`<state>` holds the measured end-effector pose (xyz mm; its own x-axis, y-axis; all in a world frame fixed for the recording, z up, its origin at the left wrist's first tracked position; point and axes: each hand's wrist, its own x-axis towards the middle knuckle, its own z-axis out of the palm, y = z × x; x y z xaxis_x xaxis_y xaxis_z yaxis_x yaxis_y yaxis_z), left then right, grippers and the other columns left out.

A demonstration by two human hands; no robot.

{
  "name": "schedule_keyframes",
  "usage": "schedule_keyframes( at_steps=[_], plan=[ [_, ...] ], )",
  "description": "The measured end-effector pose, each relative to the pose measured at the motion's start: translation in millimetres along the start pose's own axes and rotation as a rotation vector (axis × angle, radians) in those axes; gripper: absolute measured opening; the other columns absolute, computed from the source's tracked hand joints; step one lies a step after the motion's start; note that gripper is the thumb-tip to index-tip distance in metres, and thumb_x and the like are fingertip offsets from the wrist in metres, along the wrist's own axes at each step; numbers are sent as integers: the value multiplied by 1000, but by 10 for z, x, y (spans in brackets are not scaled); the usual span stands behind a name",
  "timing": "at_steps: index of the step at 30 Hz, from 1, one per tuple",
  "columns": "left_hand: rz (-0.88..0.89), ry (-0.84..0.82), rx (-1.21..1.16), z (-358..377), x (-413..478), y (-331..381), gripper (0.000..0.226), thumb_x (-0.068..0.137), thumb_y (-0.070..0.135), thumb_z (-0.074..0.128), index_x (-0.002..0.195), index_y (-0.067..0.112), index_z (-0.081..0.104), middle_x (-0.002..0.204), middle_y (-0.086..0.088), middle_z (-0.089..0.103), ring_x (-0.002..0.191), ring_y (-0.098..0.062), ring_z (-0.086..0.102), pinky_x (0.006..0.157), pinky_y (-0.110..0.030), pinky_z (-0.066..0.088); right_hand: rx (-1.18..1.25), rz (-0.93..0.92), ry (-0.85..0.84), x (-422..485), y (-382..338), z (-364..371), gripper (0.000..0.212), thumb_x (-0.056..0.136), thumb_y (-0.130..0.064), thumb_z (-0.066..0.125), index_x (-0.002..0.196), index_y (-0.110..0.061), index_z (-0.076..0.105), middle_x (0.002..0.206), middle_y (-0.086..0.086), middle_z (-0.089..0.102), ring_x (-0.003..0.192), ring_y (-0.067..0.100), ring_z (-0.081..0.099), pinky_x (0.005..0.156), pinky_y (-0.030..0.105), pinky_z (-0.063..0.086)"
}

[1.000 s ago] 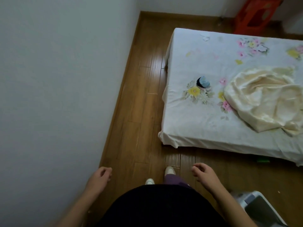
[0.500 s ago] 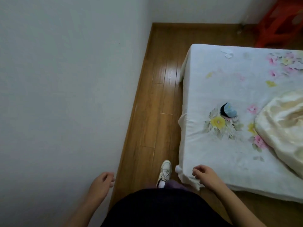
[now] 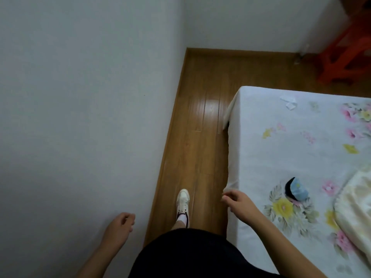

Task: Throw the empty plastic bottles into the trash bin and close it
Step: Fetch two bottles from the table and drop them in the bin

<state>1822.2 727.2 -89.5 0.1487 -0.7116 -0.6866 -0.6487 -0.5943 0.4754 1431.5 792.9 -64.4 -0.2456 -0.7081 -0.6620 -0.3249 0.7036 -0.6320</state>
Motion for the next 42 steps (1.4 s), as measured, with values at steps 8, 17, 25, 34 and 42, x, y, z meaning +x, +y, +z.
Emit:
schedule_keyframes(
  at_steps=[8, 17, 25, 34, 42],
  plan=[
    [179, -139, 71, -110, 1283, 2091, 21, 102, 31, 53, 93, 18, 67, 96, -5, 73, 86, -24, 70, 69, -34, 48, 196, 196, 223, 778, -364, -627, 7, 92, -19, 63, 92, -18, 70, 90, 5, 74, 88, 23, 70, 80, 38, 54],
    [408, -239, 243, 348, 2162, 4304, 25, 103, 36, 49, 101, 20, 67, 94, 0, 71, 89, -19, 69, 83, -41, 55, 421, 390, 322, 1633, -468, -1538, 13, 95, -15, 58, 93, -10, 69, 97, 11, 74, 96, 30, 69, 71, 34, 50],
    [176, -131, 198, 484, 2872, 5156, 30, 104, 34, 49, 93, 14, 68, 95, -6, 73, 86, -22, 69, 73, -36, 51, 359, 309, 226, 3134, -1337, -2697, 14, 96, -18, 56, 93, -12, 69, 97, 9, 75, 92, 25, 69, 78, 39, 54],
    [70, -47, 109, 323, 3802, 6107, 28, 102, 30, 53, 89, 13, 70, 91, -10, 76, 80, -27, 72, 70, -36, 50, 112, 75, 115, 4751, -2733, -3708, 15, 95, -31, 58, 103, -24, 67, 97, -5, 70, 92, 12, 66, 82, 33, 57],
    [184, -196, 198, 511, 4820, 7827, 27, 103, 28, 50, 97, 11, 70, 95, -8, 73, 86, -24, 69, 71, -35, 49, 265, 256, 280, 5620, -3046, -4376, 10, 95, -22, 57, 92, -19, 67, 92, 3, 73, 89, 21, 69, 79, 36, 55]
  ],
)
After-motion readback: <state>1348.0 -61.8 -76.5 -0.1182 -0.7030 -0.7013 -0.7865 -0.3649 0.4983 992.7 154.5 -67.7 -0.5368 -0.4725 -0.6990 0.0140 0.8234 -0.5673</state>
